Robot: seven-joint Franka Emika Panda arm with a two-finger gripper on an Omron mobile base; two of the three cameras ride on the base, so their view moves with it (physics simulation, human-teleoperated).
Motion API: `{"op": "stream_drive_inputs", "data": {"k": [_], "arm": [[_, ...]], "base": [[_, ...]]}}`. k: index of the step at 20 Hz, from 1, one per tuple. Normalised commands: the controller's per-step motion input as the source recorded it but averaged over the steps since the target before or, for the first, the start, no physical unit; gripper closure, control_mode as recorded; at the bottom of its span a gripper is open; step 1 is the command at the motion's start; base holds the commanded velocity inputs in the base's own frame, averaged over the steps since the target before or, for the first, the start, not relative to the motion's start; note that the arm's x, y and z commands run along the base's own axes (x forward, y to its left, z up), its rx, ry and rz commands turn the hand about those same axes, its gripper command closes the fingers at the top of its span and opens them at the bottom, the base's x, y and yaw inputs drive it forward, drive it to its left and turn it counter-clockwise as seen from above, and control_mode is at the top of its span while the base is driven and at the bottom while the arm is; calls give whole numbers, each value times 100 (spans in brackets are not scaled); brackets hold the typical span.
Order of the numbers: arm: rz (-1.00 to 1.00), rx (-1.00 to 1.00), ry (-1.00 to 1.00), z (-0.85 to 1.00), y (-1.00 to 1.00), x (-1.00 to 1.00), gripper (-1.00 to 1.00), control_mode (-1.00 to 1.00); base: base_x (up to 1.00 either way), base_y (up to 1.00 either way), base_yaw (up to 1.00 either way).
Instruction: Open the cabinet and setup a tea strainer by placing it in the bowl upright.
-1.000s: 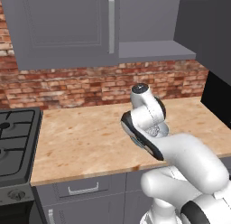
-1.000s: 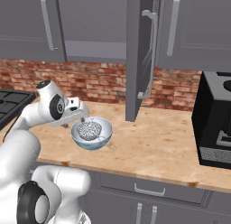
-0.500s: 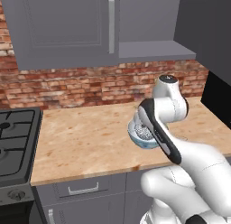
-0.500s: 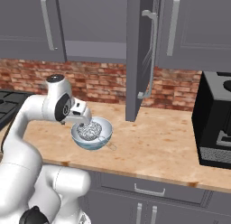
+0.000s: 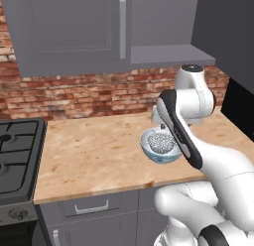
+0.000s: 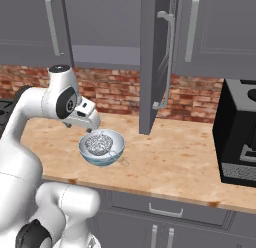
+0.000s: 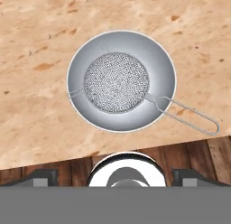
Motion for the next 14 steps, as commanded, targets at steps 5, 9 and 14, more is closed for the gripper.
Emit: {"op": "stream_drive_inputs", "data": {"k": [5, 9, 14], "arm": [[-6, 4, 15, 16, -17, -5, -100, -100], [0, 3, 1, 0, -19, -26, -100, -100], [0, -2, -5, 0, 1, -41, -100, -100]], "base": [[0, 0, 0], [0, 0, 0], [0, 0, 0]]}}
